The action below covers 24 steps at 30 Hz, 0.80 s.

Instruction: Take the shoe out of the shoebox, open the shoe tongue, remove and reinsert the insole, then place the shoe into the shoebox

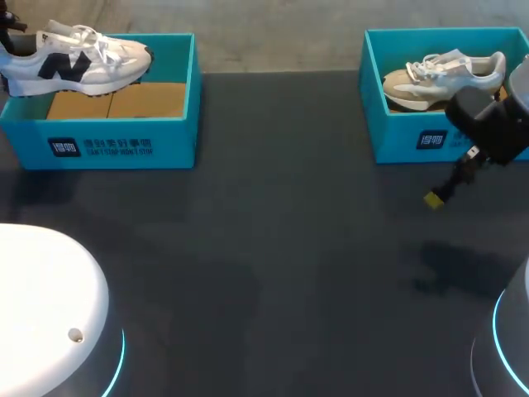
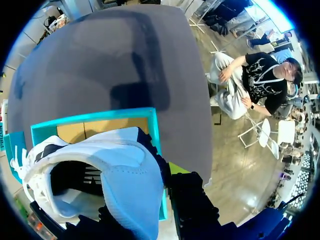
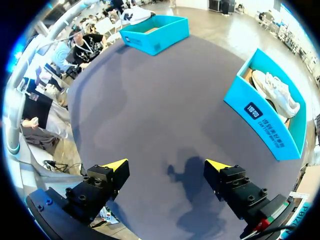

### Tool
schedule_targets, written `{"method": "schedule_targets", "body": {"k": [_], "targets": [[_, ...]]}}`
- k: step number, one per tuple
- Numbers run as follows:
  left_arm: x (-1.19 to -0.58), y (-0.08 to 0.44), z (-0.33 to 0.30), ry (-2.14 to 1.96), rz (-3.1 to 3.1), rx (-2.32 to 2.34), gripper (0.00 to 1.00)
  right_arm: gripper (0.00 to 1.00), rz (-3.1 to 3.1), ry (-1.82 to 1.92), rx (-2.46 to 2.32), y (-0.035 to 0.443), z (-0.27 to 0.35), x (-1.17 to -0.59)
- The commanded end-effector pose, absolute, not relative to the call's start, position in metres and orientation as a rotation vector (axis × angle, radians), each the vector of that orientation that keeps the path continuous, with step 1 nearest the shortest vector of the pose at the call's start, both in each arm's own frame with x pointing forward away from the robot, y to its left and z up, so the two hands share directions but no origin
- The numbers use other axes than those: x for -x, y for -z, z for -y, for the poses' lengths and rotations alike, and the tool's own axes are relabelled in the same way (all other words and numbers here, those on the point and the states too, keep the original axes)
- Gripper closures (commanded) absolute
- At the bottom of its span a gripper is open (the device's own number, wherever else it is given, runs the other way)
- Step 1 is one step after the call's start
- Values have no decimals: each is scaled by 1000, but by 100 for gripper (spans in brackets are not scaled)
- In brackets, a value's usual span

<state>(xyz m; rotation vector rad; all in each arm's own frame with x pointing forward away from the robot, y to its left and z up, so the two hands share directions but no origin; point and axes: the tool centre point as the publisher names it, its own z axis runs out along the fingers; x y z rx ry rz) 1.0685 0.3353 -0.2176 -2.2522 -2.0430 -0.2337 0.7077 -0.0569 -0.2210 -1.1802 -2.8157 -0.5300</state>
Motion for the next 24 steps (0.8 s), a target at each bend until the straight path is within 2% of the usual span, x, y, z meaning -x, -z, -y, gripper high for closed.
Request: {"method": "schedule_targets", "body": {"k": [1, 24], "targets": [[-1081, 229, -336, 223, 2034, 2267, 100, 0, 2815, 524, 1183, 222, 56, -709], [-1092, 280, -318, 240, 2015, 2303, 100, 0, 2815, 524, 1183, 222, 56, -709]]}}
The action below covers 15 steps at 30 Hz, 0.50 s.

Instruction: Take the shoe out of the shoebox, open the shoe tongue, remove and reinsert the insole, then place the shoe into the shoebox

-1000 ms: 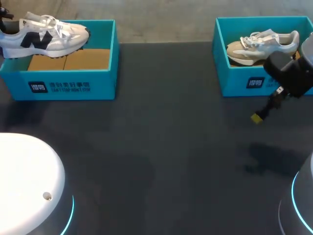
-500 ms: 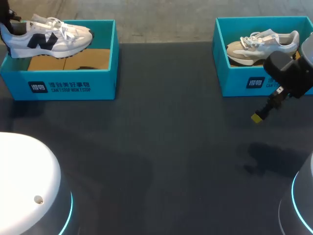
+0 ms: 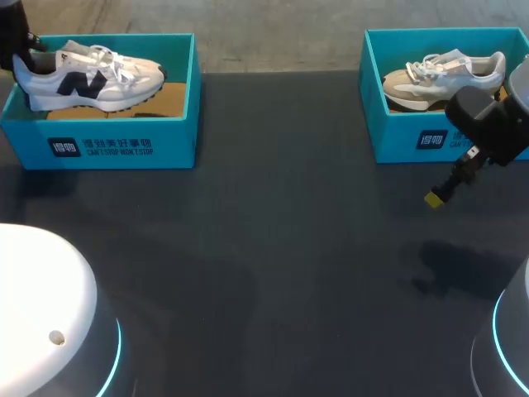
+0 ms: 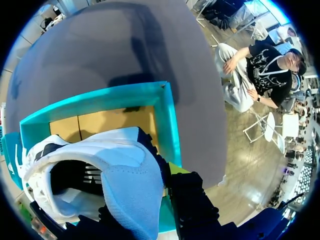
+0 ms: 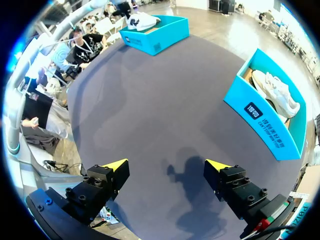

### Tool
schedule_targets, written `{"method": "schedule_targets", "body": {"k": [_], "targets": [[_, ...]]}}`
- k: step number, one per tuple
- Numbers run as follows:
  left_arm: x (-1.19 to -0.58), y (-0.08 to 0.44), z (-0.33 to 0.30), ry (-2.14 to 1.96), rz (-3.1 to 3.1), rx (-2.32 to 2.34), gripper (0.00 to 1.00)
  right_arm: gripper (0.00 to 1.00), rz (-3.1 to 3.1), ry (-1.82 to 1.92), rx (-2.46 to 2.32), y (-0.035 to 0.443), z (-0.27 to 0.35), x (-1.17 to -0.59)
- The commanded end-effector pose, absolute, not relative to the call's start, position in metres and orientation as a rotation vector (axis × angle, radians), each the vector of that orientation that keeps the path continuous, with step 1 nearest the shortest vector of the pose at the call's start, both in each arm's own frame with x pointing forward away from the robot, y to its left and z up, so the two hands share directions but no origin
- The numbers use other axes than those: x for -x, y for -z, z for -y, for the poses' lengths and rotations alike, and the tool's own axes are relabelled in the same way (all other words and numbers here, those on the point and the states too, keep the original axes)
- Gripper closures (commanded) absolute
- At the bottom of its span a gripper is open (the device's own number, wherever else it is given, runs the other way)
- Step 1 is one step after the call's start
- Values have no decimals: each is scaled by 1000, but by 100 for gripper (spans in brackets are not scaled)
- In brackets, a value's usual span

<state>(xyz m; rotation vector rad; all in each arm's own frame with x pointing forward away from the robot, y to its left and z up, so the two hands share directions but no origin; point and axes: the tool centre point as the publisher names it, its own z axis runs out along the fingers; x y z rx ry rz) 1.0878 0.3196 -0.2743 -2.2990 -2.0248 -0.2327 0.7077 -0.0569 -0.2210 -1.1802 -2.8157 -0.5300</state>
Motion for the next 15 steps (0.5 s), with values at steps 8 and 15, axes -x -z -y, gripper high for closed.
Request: {"method": "schedule_targets", "body": {"k": [8, 15], "targets": [[-1096, 299, -315, 258, 2016, 2305, 100, 0, 2815, 524, 1183, 222, 56, -709], [-1099, 315, -313, 249, 2006, 2311, 100, 0, 2815, 524, 1183, 222, 56, -709]]}}
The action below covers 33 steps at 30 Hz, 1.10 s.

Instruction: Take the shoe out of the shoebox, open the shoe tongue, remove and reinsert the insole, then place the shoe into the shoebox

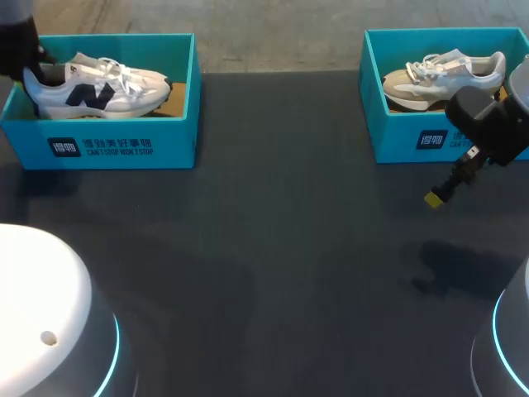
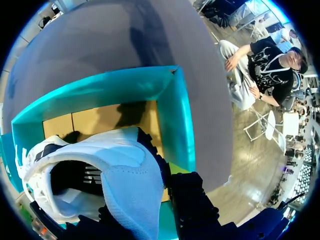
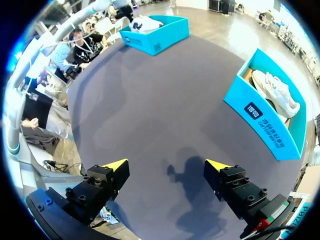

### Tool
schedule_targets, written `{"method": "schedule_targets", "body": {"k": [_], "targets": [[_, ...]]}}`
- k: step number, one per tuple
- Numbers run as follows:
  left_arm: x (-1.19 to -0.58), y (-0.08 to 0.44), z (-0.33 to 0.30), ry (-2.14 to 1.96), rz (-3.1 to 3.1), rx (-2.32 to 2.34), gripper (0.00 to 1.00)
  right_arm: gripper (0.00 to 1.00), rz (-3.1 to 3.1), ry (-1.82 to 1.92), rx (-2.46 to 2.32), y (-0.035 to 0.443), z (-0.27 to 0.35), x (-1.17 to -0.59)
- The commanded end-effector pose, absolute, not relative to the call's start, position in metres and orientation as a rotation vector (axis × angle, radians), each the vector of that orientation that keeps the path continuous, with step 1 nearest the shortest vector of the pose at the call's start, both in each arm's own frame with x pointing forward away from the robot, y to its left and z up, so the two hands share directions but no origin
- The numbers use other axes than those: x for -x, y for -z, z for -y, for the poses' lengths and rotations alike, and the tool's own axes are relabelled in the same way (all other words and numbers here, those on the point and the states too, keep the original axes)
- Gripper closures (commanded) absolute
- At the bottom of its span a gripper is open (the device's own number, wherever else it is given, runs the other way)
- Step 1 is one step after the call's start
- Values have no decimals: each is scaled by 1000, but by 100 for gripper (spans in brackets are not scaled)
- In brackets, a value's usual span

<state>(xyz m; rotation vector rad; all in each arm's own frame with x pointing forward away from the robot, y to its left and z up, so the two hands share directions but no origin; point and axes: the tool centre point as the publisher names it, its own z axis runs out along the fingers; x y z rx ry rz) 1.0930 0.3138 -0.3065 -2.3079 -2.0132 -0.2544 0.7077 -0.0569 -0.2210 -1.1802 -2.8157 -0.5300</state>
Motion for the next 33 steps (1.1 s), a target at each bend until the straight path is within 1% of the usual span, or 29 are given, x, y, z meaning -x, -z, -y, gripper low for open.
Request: {"method": "schedule_targets", "body": {"k": [1, 10, 33], "targets": [[-1100, 317, -312, 255, 2003, 2311, 100, 0, 2815, 524, 1183, 222, 56, -709], [-1095, 330, -309, 246, 1994, 2315, 100, 0, 2815, 524, 1183, 222, 56, -709], [-1070, 340, -299, 227, 2000, 2319, 100, 0, 2815, 524, 1183, 222, 56, -709]]}}
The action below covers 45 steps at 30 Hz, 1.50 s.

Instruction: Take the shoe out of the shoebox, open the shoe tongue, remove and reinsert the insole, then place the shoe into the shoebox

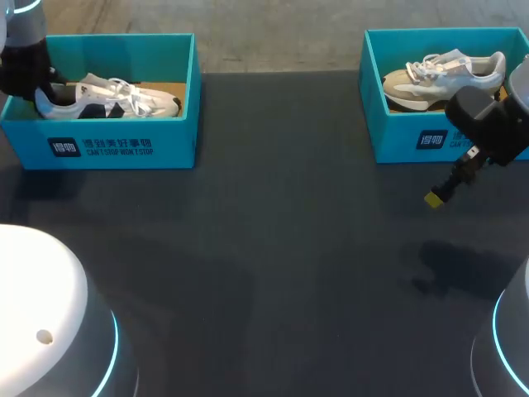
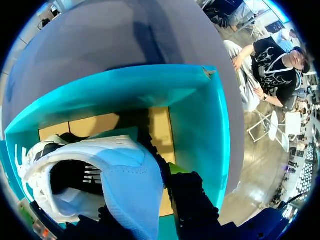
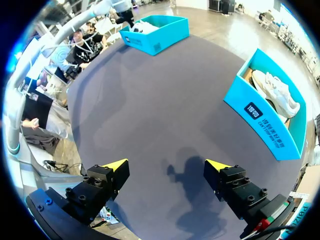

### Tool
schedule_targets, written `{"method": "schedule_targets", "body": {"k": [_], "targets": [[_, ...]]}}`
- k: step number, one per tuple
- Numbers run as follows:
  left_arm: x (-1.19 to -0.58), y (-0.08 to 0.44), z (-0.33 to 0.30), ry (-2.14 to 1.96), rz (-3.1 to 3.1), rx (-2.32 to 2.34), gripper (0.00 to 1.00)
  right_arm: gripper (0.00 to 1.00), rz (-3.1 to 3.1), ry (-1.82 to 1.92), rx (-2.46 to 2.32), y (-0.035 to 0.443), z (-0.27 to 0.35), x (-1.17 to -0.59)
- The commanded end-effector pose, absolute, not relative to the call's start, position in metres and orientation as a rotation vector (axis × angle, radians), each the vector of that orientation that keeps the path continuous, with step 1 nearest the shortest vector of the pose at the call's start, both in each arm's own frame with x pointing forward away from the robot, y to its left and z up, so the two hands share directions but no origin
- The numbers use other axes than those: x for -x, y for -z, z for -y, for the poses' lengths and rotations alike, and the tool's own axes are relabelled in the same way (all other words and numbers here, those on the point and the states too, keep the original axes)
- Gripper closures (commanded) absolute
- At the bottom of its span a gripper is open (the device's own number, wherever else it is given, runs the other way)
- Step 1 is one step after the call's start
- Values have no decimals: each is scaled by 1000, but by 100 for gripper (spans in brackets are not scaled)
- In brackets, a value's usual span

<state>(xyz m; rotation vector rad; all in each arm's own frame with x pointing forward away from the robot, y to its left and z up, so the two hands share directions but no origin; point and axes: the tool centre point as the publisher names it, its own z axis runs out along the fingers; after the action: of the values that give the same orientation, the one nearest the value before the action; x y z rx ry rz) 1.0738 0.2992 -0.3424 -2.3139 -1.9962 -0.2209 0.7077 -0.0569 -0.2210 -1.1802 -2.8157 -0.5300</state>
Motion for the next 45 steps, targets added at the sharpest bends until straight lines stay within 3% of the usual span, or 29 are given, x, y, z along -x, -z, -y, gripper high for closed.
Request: {"method": "schedule_targets", "body": {"k": [1, 45], "targets": [[-1070, 340, -299, 225, 2001, 2320, 100, 0, 2815, 524, 1183, 222, 56, -709], [-1058, 385, -307, 175, 1949, 2274, 100, 0, 2815, 524, 1183, 222, 56, -709]]}}
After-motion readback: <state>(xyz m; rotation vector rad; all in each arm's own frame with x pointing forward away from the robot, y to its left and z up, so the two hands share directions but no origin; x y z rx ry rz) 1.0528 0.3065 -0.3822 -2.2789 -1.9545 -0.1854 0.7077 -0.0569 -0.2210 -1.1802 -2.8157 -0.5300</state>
